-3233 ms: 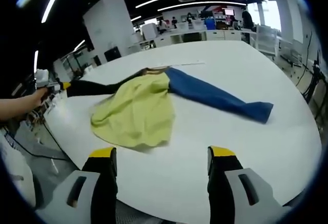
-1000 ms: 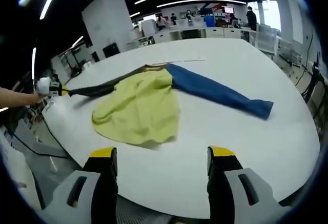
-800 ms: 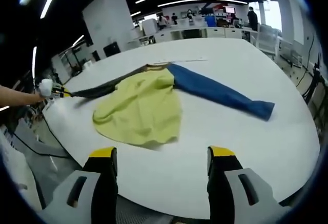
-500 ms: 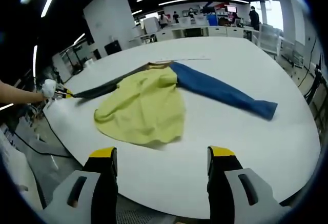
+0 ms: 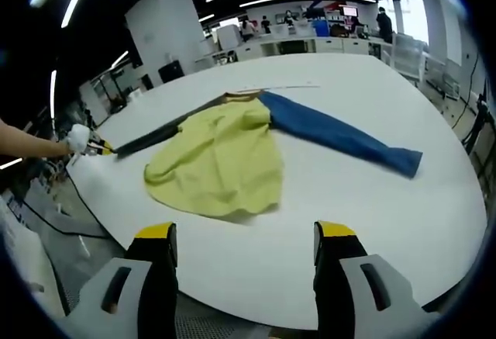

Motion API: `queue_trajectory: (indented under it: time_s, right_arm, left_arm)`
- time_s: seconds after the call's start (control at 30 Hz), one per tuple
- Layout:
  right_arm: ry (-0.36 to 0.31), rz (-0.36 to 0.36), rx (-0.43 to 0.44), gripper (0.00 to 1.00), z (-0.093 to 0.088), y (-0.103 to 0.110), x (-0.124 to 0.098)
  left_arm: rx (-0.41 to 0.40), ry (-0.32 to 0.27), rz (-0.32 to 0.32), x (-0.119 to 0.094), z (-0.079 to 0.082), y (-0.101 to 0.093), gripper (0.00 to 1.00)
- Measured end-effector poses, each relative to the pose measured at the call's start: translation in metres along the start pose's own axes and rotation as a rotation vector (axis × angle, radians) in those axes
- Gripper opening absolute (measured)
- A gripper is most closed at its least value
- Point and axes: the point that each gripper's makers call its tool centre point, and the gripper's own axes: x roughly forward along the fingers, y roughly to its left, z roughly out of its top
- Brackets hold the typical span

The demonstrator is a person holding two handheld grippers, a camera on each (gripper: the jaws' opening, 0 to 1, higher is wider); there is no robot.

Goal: Fold the garment on the visible template until the final outline fits inside the template.

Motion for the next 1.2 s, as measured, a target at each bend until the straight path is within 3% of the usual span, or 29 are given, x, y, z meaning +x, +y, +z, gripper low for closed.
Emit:
queue_trajectory:
  time_s: [0.33,0.4,0.47,0.53,0.7,0.83,0.87,0.93,0.97,1.07,1.17,1.2]
  right_arm:
    - [0.003,-0.004,0.001,0.72,0.000,-0.002,0.000]
    - [0.001,-0.003,0.002,0.72,0.001,-0.001,0.000]
    - [0.000,-0.003,0.003,0.72,0.001,-0.001,0.000]
    - [0.000,0.001,0.001,0.72,0.002,0.001,0.001]
    - [-0.001,0.008,-0.002,0.72,0.003,0.004,0.003]
    - [-0.002,0.017,-0.007,0.72,0.003,0.006,0.005]
    - [-0.002,0.018,-0.006,0.72,0.003,0.006,0.006]
    - [-0.002,0.021,-0.005,0.72,0.003,0.007,0.007]
    - [-0.001,0.023,-0.006,0.72,0.003,0.008,0.007]
    - [-0.004,0.027,-0.010,0.72,0.004,0.008,0.007]
    - [-0.005,0.028,-0.012,0.72,0.005,0.007,0.008]
    - [-0.006,0.029,-0.013,0.72,0.005,0.008,0.008]
  left_arm:
    - [-0.005,0.020,-0.027,0.005,-0.003,-0.010,0.00]
    - [-0.037,0.031,-0.038,0.004,-0.005,-0.013,0.00]
    - [-0.095,0.037,-0.037,0.002,-0.006,-0.015,0.07]
    - [-0.103,0.041,-0.032,0.001,-0.010,-0.016,0.16]
    - [-0.289,0.011,0.007,-0.005,-0.014,-0.015,0.39]
    - [-0.517,-0.027,0.043,-0.011,-0.015,-0.011,0.53]
    - [-0.553,-0.029,0.040,-0.012,-0.015,-0.012,0.62]
    - [-0.737,-0.123,0.053,-0.013,-0.003,-0.005,0.76]
    - [-0.774,-0.151,0.067,-0.011,-0.002,-0.002,0.82]
    - [-0.840,-0.187,0.096,-0.017,0.002,0.004,0.89]
    - [-1.004,-0.291,0.116,-0.021,0.012,0.012,0.99]
    - [-1.008,-0.299,0.110,-0.022,0.013,0.013,1.00]
